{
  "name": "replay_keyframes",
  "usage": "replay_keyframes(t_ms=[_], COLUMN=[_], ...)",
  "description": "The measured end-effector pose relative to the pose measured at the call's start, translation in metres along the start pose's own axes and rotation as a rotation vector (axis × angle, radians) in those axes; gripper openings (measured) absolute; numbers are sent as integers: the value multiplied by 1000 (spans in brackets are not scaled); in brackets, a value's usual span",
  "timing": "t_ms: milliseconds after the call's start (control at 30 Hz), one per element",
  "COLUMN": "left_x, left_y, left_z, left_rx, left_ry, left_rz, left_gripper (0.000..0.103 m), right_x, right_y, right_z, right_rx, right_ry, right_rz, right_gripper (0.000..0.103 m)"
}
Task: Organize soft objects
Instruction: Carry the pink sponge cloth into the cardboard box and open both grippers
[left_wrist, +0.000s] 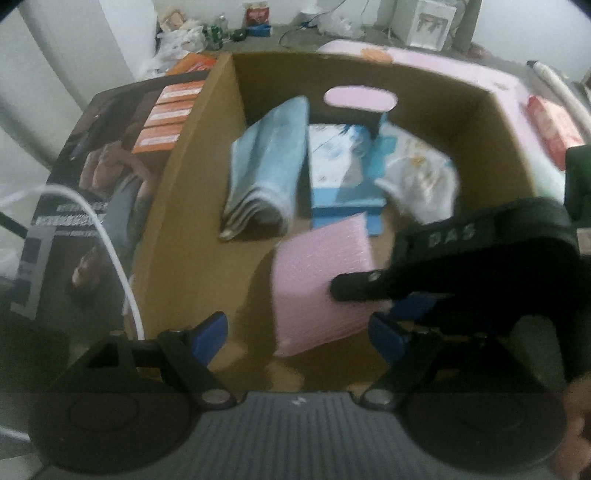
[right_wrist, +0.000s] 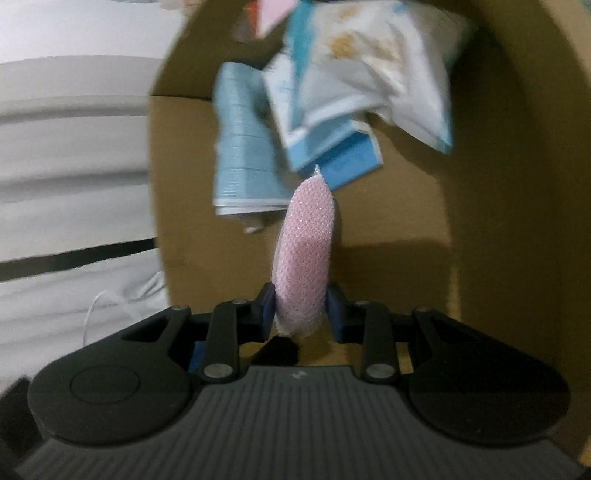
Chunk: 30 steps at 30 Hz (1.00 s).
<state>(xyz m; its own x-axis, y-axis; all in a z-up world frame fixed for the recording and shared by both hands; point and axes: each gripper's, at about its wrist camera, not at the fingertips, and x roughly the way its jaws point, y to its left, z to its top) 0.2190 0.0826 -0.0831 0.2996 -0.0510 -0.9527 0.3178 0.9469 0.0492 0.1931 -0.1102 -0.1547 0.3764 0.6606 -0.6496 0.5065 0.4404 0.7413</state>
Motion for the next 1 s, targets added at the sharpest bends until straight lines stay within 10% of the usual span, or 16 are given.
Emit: replay_keyframes(t_ms=[700,900,1000], left_x=[-11,-20,-28], left_y=[22,15,7], left_z=[-16,-14,-12], left_rx=[-72,-81,-83], left_ry=[32,4,-13], left_rz=[-63,-64,-64], left_gripper=[85,85,85], right_x=[49,21,8], right_y=[5,24,34], right_z=[-4,-8,-5], right_rx=[-60,-170,-204], right_ry=[142,126,119], right_rz=[10,-36,-46], right_gripper=[37,89,91])
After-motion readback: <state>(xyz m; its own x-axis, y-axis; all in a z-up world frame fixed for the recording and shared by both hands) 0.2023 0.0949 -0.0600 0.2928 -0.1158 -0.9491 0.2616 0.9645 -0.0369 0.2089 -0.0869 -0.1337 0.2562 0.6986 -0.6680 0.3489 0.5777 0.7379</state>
